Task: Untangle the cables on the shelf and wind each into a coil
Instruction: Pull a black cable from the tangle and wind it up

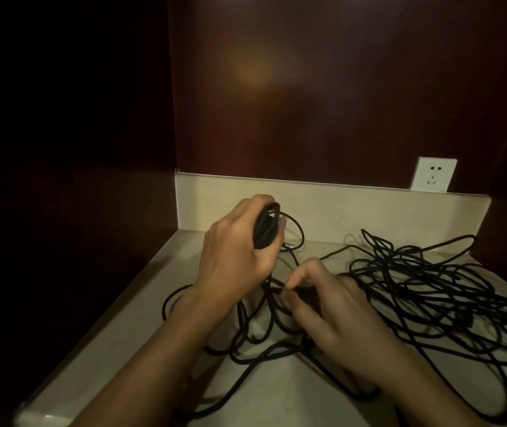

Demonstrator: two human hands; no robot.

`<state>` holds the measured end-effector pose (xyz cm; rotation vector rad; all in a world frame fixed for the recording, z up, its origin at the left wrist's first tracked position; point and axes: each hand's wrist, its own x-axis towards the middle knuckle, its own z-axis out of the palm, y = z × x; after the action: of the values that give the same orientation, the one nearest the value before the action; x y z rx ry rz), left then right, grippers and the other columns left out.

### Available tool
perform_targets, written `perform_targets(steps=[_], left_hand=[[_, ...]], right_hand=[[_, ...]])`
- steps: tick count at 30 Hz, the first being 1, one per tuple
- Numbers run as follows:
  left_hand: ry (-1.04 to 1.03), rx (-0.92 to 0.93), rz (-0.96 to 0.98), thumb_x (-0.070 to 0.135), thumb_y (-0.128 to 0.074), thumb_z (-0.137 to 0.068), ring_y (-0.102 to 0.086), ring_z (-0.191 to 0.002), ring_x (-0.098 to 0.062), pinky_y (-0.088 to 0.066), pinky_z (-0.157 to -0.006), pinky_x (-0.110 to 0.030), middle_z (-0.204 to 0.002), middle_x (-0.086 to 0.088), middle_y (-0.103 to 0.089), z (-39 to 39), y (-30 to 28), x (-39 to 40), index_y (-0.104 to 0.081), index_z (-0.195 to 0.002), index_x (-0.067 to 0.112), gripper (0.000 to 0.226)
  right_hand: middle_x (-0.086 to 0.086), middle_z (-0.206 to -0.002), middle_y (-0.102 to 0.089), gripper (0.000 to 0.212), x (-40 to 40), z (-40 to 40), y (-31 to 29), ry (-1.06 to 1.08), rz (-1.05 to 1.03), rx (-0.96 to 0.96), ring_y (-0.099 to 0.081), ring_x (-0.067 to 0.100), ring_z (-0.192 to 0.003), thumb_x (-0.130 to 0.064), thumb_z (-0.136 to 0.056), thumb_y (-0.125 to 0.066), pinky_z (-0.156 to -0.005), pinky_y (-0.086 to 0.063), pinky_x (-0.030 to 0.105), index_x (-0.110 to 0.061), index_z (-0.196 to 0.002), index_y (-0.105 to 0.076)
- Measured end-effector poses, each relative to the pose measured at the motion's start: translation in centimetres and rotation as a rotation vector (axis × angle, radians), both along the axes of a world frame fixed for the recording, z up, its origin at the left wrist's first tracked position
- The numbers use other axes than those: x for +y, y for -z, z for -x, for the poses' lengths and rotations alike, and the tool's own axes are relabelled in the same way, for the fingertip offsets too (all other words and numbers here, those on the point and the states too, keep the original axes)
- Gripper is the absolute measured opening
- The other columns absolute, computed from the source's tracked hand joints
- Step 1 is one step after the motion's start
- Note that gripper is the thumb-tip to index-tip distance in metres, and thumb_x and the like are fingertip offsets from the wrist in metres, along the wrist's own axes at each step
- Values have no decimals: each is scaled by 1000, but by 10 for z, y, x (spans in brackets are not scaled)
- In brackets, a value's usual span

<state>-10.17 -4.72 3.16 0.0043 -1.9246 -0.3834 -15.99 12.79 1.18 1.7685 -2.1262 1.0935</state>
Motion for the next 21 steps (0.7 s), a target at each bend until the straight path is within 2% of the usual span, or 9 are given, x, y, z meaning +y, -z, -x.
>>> perform_targets(steps=[3, 6, 9, 11, 13, 15, 18, 19, 21], left_hand=[[13, -123, 26, 52, -59, -92, -58, -70, -5, -46, -60, -22, -82, 14, -59, -1, 2, 3, -57, -109, 20, 37], [300, -401, -160, 50, -58, -88, -61, -71, -5, -50, -64, -29, -78, 11, -62, -7, 3, 2, -57, -101, 21, 31], [499, -564, -272, 46, -59, -91, -63, -77, -22, -50, -71, -42, -85, -7, -65, -13, 0, -2, -63, -95, 13, 33], [590, -603, -313, 44, -59, -91, -61, -76, -21, -48, -71, -41, -83, -11, -62, -19, 0, -4, -63, -93, 10, 35], [665, -662, -375, 40, -62, -90, -60, -77, -13, -48, -71, -34, -81, -3, -63, -25, 1, -5, -64, -93, 10, 30], [688, -719, -401, 33, -67, -90, -62, -79, -9, -48, -72, -26, -82, 4, -65, -30, 2, -4, -64, -94, 13, 20], [718, -782, -433, 10, -73, -90, -65, -80, -6, -50, -73, -21, -83, 9, -67, -39, -1, -1, -64, -95, 13, 10], [703, -806, -424, 10, -76, -88, -66, -81, -8, -52, -74, -24, -84, 8, -68, -40, 0, 1, -64, -95, 15, 15], [495, -810, -289, 22, -81, -82, -67, -79, -12, -57, -74, -38, -84, 6, -69, -38, 4, 4, -62, -90, 25, 21]], right_hand=[[-7, -81, -61, 13, 6, 0, -14, -83, -80, -23, -59, 18, -67, -25, -99, -57, -58, -46, 32, -29, -97, -45], [-7, -92, -66, 14, 9, 5, -30, -170, -135, -126, -65, 25, -74, -28, -97, -59, -65, -52, 46, -29, -94, -45], [-4, -88, -71, 17, 8, 6, -36, -276, -107, -365, -71, 14, -79, -15, -94, -64, -67, -56, 34, -15, -91, -48], [-7, -78, -70, 19, 5, 6, -34, -299, -86, -458, -68, 5, -68, -10, -90, -67, -61, -53, 26, -8, -91, -48], [3, -75, -71, 24, 2, 4, -31, -287, -43, -552, -60, 3, -57, -16, -86, -69, -54, -47, 20, -6, -96, -49], [12, -71, -70, 34, 0, 2, -29, -263, -22, -663, -51, 9, -53, -24, -82, -69, -51, -42, 18, -6, -102, -48], [5, -64, -67, 37, 0, 0, -29, -213, -5, -766, -52, 9, -53, -28, -78, -68, -53, -43, 19, -6, -102, -50], [3, -64, -67, 38, -1, -1, -29, -187, 2, -783, -55, 11, -57, -30, -76, -69, -58, -46, 22, -8, -102, -51], [5, -66, -67, 38, -3, 1, -28, -121, 21, -802, -60, 24, -68, -30, -76, -73, -69, -51, 34, -10, -101, -53]])
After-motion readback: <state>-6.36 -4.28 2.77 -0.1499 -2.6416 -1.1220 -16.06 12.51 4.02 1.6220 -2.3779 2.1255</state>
